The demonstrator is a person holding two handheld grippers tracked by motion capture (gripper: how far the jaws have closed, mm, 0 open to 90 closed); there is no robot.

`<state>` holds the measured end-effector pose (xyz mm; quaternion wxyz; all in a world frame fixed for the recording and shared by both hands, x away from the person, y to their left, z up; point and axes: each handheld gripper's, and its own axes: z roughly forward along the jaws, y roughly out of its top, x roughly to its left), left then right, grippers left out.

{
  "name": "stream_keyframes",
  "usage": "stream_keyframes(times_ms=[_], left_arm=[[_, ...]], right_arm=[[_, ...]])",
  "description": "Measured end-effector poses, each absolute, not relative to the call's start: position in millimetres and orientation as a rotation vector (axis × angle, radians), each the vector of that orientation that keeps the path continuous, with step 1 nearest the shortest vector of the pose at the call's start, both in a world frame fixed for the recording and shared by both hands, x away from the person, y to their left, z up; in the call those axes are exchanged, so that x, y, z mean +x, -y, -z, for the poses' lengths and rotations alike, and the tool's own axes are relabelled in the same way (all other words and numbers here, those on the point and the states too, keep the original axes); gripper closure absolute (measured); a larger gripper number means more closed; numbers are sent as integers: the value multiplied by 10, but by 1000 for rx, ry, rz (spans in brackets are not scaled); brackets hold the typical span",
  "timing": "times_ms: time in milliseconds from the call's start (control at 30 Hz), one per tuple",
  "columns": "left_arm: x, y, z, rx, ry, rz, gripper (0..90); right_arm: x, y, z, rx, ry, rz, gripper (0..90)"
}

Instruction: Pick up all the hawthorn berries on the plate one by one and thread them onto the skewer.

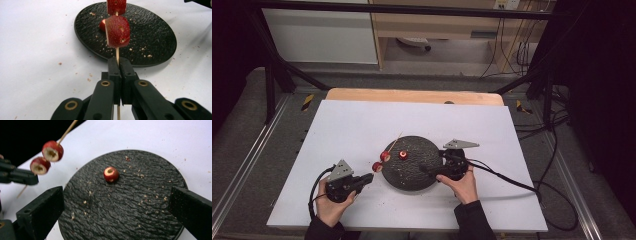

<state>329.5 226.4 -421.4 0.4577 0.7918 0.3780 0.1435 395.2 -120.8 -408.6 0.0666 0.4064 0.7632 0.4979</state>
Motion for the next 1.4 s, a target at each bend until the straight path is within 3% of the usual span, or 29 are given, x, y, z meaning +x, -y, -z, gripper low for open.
stream_keyframes(times_ms=[400,967,1400], left_arm=[[3279,-2480,4302,1959,-950,-354,883],[3285,-2589,4313,1950,-960,-340,882],[3305,-2601,4335,1956,-970,-336,883]], right_arm=[[4021,1208,4013,1186,-2393,-1343,37],[4249,779,3777,1056,-2546,-1100,55],[4510,447,3839,1033,-2612,-927,76]])
